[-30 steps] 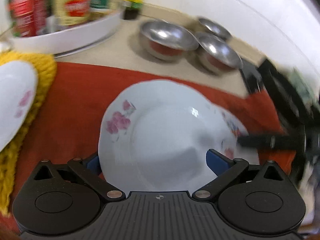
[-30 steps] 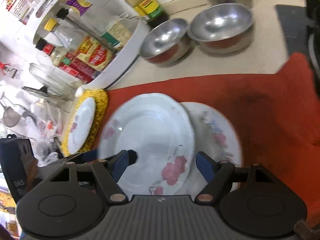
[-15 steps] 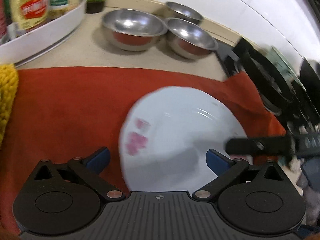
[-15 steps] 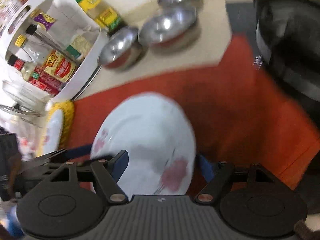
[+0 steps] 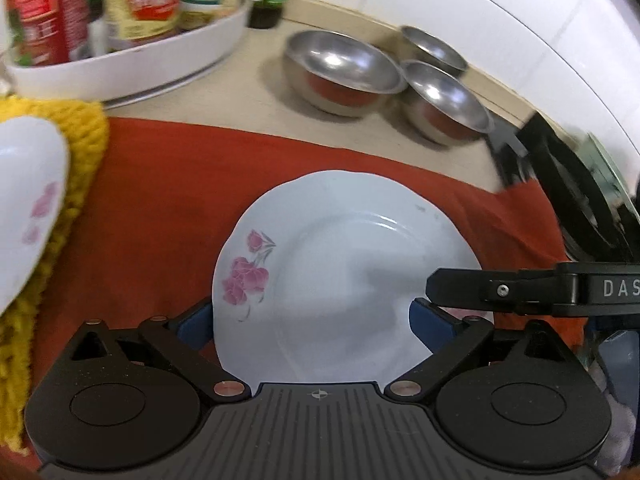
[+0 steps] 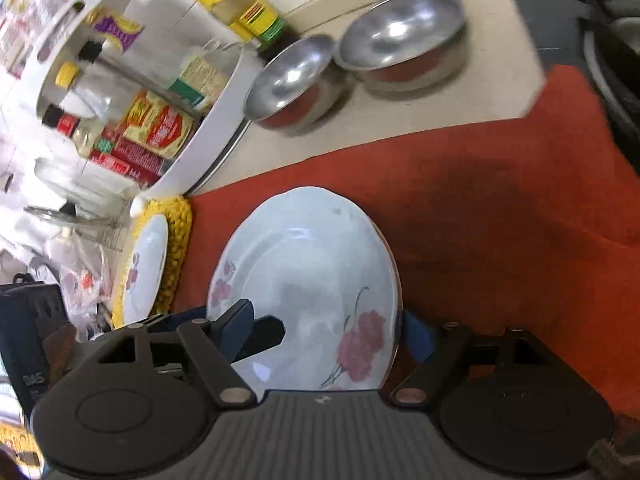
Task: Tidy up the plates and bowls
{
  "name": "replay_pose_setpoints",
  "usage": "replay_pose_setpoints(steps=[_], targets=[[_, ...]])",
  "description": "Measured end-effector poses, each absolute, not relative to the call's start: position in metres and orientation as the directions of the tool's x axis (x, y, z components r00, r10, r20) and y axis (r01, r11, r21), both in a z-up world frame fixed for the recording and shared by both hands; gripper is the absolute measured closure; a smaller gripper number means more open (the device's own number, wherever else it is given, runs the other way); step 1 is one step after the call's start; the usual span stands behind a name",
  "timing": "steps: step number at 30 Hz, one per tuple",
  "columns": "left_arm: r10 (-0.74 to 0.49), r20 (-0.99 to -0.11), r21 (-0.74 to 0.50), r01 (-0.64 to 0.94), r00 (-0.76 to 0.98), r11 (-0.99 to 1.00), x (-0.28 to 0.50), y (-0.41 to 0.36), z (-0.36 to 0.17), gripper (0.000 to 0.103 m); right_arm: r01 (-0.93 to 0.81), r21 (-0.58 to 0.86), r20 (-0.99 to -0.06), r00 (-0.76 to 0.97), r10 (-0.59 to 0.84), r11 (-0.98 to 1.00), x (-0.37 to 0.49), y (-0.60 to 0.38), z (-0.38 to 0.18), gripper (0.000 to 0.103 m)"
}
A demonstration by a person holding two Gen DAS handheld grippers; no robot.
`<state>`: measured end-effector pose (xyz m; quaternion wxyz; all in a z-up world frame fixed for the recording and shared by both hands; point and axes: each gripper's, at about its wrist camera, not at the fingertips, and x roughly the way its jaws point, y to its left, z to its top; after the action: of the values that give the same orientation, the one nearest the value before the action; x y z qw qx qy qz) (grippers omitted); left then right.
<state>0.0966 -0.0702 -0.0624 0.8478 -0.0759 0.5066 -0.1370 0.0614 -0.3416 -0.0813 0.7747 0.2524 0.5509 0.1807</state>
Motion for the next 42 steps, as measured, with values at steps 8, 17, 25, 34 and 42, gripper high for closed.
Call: replay_pose_setpoints(steps=[8,17,25,34,42], targets=[[-0.289,-0.809,-0.271,0.113,0.512,0.956,0.088,-0.042,-0.049,0.005,-0.080,0.542,-0.783,0.313,0.537,0.836,0.083,-0.317,-0.084,0.030],[-0.187,-0.785,-0.222,0.013,0.590,0.975,0.076,-0.014,-0.023,0.002,-0.218,0.377,-0.775,0.459,0.435,0.900,0.070,-0.310,-0.042,0.029],[-0.065,-0.774,-0.149,-0.081,0.630,0.985,0.062,0.008,-0.007,0.002,-0.324,0.401,-0.757,0.410,0.509,0.857,0.085,-0.273,-0.037,0.028],[0.033,-0.762,-0.066,-0.128,0.647,0.990,0.060,0.043,0.010,0.001,-0.411,0.396,-0.718,0.418,0.556,0.821,0.089,-0.217,-0.017,0.026],[0.083,-0.748,-0.033,-0.162,0.659,0.986,0.065,0.084,0.015,0.001,-0.452,0.408,-0.703,0.399,0.589,0.793,0.095,-0.161,-0.011,0.026]])
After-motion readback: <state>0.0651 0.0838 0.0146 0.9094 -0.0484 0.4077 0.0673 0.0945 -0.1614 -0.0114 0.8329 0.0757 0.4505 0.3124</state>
